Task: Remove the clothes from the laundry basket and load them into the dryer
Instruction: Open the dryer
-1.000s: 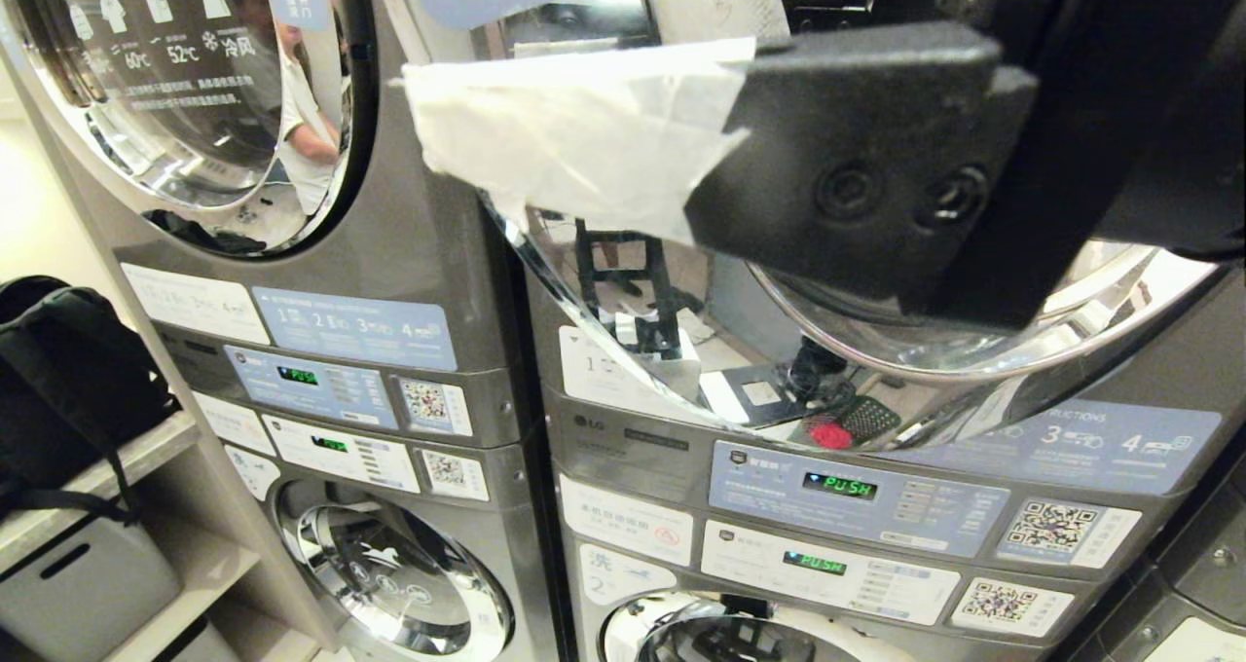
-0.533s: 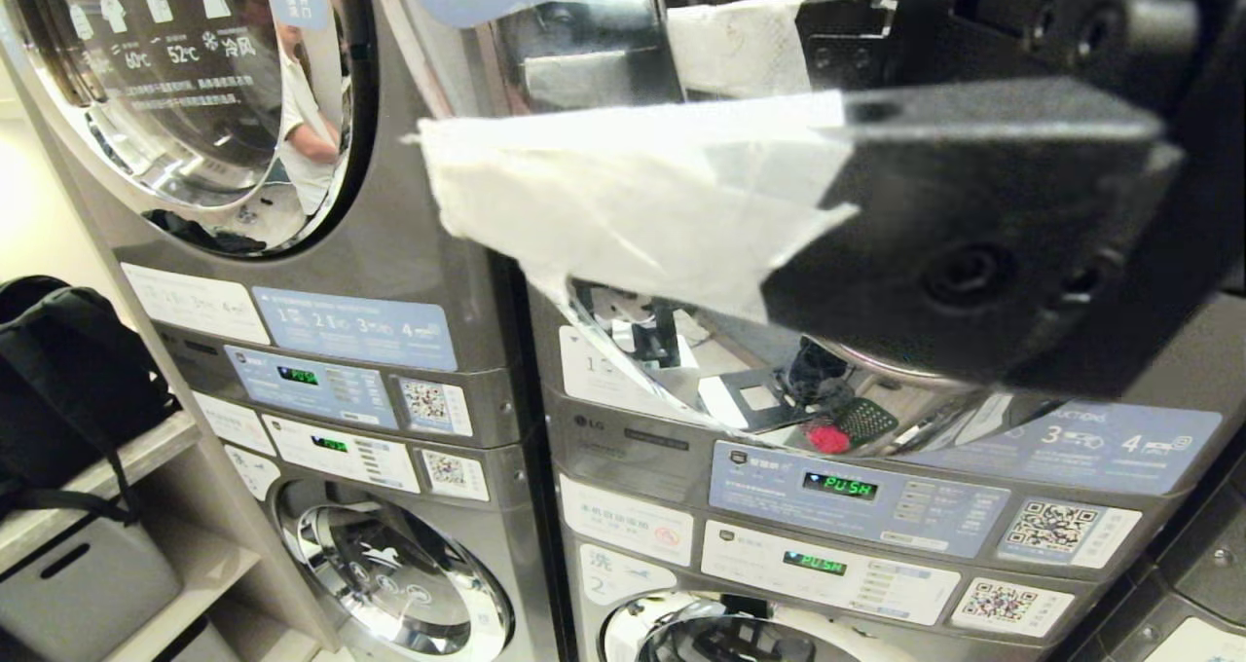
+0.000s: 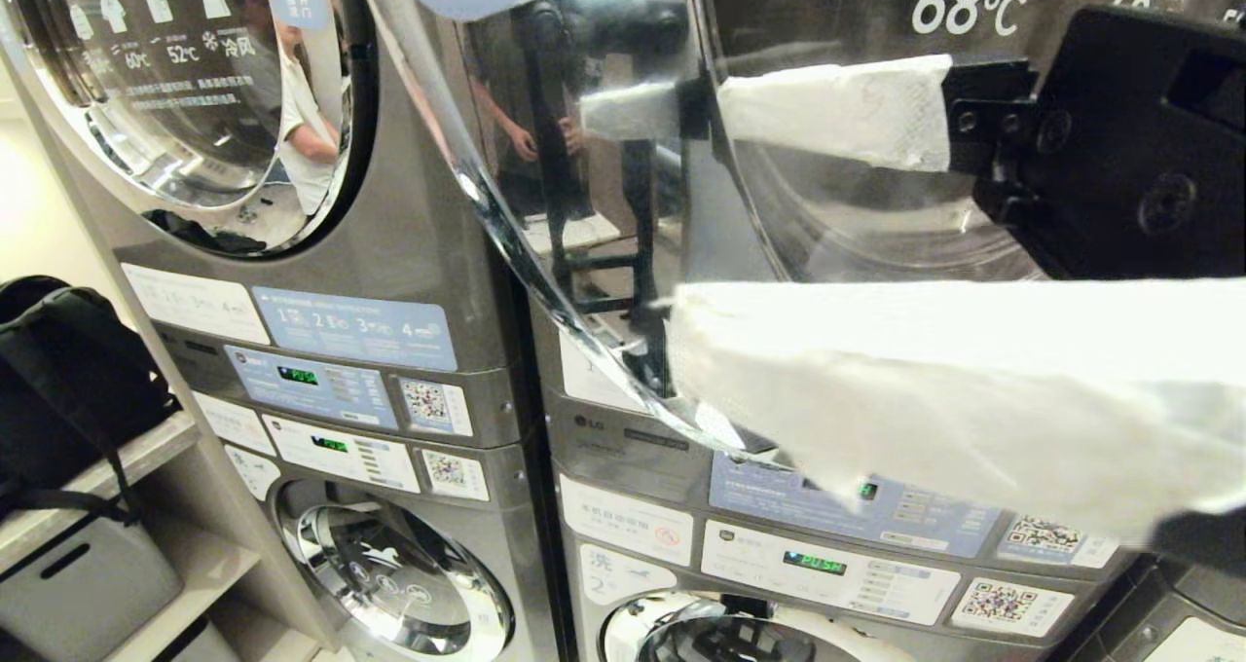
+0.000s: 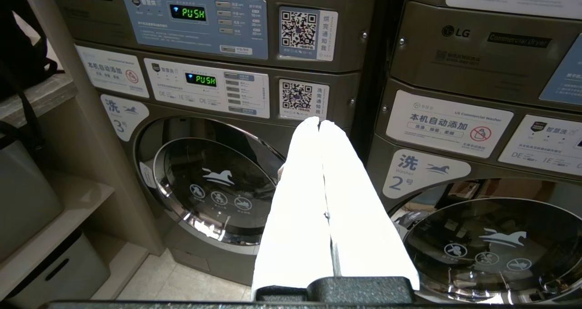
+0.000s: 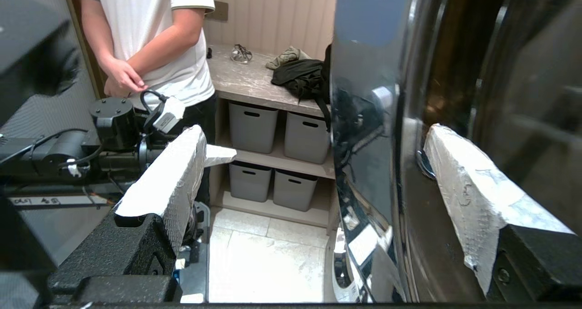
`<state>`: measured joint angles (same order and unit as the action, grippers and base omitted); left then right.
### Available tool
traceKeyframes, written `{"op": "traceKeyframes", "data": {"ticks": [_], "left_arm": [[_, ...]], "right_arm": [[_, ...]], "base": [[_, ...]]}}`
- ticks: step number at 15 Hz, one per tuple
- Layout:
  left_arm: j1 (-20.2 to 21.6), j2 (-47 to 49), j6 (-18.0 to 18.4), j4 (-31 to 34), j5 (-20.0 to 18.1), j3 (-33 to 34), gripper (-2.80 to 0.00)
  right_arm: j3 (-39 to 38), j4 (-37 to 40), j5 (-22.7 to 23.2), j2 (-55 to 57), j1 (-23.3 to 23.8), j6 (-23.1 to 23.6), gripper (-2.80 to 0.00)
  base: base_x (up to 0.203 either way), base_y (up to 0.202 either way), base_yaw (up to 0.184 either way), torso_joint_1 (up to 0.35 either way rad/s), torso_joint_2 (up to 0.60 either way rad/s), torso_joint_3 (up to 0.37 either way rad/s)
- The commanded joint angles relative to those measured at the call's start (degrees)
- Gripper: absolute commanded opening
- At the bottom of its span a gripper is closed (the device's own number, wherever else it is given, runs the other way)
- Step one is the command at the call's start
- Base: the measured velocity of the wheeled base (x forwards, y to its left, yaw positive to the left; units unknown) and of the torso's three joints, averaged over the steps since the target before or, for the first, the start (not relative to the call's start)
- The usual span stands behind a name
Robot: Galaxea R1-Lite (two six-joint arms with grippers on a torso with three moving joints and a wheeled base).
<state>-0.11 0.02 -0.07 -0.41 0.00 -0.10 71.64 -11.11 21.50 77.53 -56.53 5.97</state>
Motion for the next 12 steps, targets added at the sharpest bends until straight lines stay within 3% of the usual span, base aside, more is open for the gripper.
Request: {"op": "traceKeyframes", "data": {"ticks": [1, 4, 7, 8, 9, 12], "left_arm": [[0.02, -0.02, -0.01, -0.02, 0.0, 0.01, -2.8], [-0.06, -0.02, -0.01, -0.02, 0.0, 0.01, -2.8], [0.02, -0.02, -0.01, -0.02, 0.0, 0.01, -2.8], [0.02, -0.02, -0.01, -0.02, 0.0, 0.01, -2.8], [-0.06, -0.02, -0.01, -0.02, 0.0, 0.01, -2.8], [-0.07, -0.02, -0.01, -0.02, 0.0, 0.01, -2.8]], "right_arm": [[-0.81, -0.06, -1.12, -3.52, 0.16, -0.2, 0.0], [-1.63, 0.12, -5.77, -8.98, 0.19, -0.96, 0.0], [-8.1, 0.55, -8.3, -17.54, 0.19, -1.09, 0.0], [-9.69, 0.98, -9.75, -20.31, 0.19, -1.07, -2.8], [-10.99, 1.74, -12.79, -22.85, 0.21, -0.97, -2.8], [-13.32, 2.72, -30.04, -27.29, 0.3, -0.45, -2.8]], "base": [[0.0, 0.0, 0.0, 0.0, 0.0, 0.0], [0.0, 0.0, 0.0, 0.0, 0.0, 0.0], [0.0, 0.0, 0.0, 0.0, 0.0, 0.0], [0.0, 0.0, 0.0, 0.0, 0.0, 0.0], [0.0, 0.0, 0.0, 0.0, 0.0, 0.0], [0.0, 0.0, 0.0, 0.0, 0.0, 0.0]]}}
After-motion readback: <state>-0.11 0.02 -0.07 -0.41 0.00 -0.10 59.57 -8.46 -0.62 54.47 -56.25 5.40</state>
